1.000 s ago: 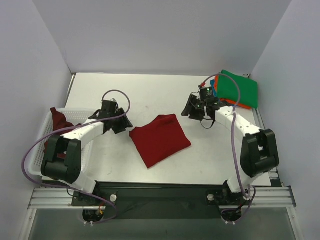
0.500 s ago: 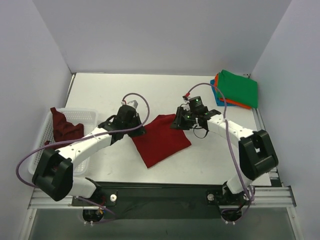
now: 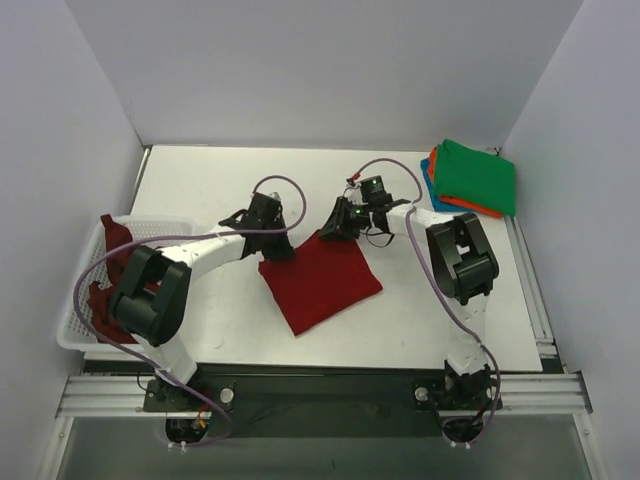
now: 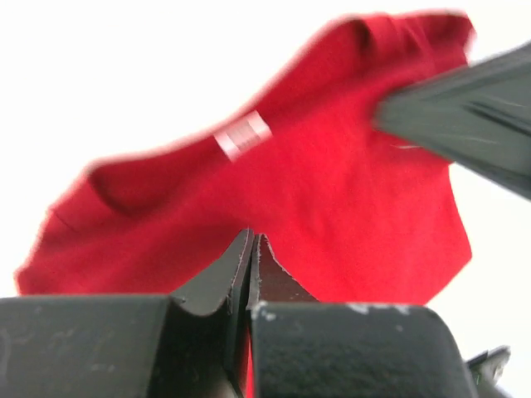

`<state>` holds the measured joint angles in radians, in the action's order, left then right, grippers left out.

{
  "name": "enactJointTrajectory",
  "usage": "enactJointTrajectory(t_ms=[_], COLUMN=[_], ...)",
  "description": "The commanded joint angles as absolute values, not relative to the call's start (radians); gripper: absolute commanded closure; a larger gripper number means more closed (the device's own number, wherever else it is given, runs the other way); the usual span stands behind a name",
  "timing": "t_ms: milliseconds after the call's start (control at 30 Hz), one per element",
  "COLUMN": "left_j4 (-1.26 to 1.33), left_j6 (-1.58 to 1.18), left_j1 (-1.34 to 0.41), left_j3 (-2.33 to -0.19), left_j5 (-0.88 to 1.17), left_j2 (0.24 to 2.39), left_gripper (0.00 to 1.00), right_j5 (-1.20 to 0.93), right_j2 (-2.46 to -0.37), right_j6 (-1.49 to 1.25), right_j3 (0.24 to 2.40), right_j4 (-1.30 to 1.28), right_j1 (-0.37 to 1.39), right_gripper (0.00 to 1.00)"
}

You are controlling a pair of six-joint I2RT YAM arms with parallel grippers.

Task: Fold and stack the t-shirts
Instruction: Fold the long partially folded tshirt into a neat square

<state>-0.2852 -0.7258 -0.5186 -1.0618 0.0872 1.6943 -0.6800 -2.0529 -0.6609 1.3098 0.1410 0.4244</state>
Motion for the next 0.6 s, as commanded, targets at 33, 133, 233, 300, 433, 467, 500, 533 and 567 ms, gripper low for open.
enactJointTrajectory(t_ms=[33,133,233,300,433,467,500,533,567], left_j4=[-0.278,-0.258,-0.252,-0.244,-0.276,-0.294,-0.323,-0.330,-0.339], left_j6=[-0.699,-0.696,-0.696,-0.693,-0.667,-0.661,-0.654,-0.646,-0.635], left_j1=[-0.427,-0.391,-0.370,-0.359,-0.334,-0.334,-0.334,-0.336,-0.337], left_j3=[-1.121,-1.121,-1.131,-1.143,-1.212,-1.233,-1.276,-1.288,-1.304], left_j5=[0.100,0.115,0.143,0.158,0.181,0.176,0.173,0.169,0.157], left_j2=[1.779,1.828,1.870,1.875,1.852,1.845,1.833,1.822,1.813], left_gripper=[1.00,1.00,1.00,1.00,1.00,1.00,1.00,0.99,0.94], right_j5=[-0.802,-0.816,-0.815,-0.819,-0.830,-0.825,-0.807,-0.798,-0.787], right_j2=[-2.147,-2.193,-2.203,-2.197,-2.162,-2.146,-2.126,-2.082,-2.059], right_j6=[-0.764,-0.784,-0.782,-0.781,-0.788,-0.787,-0.782,-0.779,-0.775], right_j3=[1.409,1.439,1.436,1.428,1.422,1.419,1.407,1.399,1.391], right_j4=[0.193,0.176,0.172,0.172,0.172,0.173,0.170,0.170,0.167], right_j1=[0.330,0.301,0.288,0.275,0.247,0.242,0.236,0.232,0.226], right_gripper=[0.78,0.78,0.78,0.78,0.78,0.78,0.75,0.73,0.71])
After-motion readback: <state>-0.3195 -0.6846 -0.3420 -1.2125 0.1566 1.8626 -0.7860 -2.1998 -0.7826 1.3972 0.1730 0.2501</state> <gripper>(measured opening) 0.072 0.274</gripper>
